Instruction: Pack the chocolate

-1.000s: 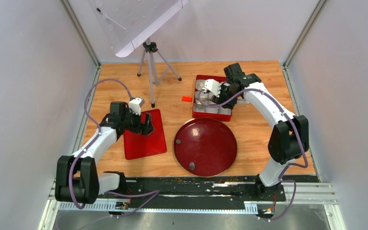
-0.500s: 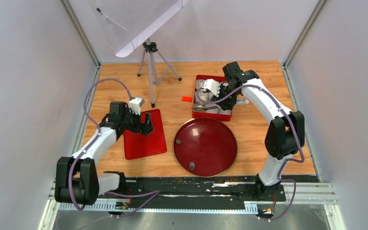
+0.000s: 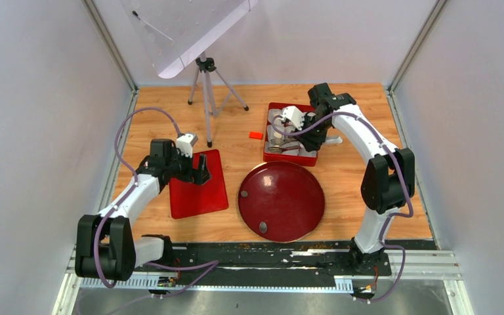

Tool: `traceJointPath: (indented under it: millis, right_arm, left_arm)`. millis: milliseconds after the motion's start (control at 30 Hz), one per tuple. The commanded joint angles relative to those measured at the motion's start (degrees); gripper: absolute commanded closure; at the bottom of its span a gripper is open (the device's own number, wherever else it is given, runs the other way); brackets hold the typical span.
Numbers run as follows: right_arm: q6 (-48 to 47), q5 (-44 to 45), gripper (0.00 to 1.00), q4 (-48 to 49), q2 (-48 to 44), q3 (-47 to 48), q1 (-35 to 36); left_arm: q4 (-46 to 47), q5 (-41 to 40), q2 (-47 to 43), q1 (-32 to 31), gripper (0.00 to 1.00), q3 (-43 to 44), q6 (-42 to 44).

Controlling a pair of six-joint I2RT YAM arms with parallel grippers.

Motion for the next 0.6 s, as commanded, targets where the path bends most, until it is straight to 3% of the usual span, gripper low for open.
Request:
traceJointPath:
  millis: [0, 467, 567]
  right_arm:
    - [1.19, -1.09, 0.6, 1.02, -0.81, 3.14, -0.18]
    - [2.24, -0.98, 0.55, 1.52, -2.42, 3.21, -0.18]
    - [2.25, -0.96, 0.63, 1.73, -2.98, 3.52, -0.26]
  left_arm:
    - [1.54, 0.26, -0.24, 0.58, 0.0, 0.15, 0.06]
    - [2.23, 0.44, -1.09, 0.55, 0.0, -0.71, -0.15]
    - [2.11, 0.38, -1.41, 0.51, 0.0, -0.7, -0.07]
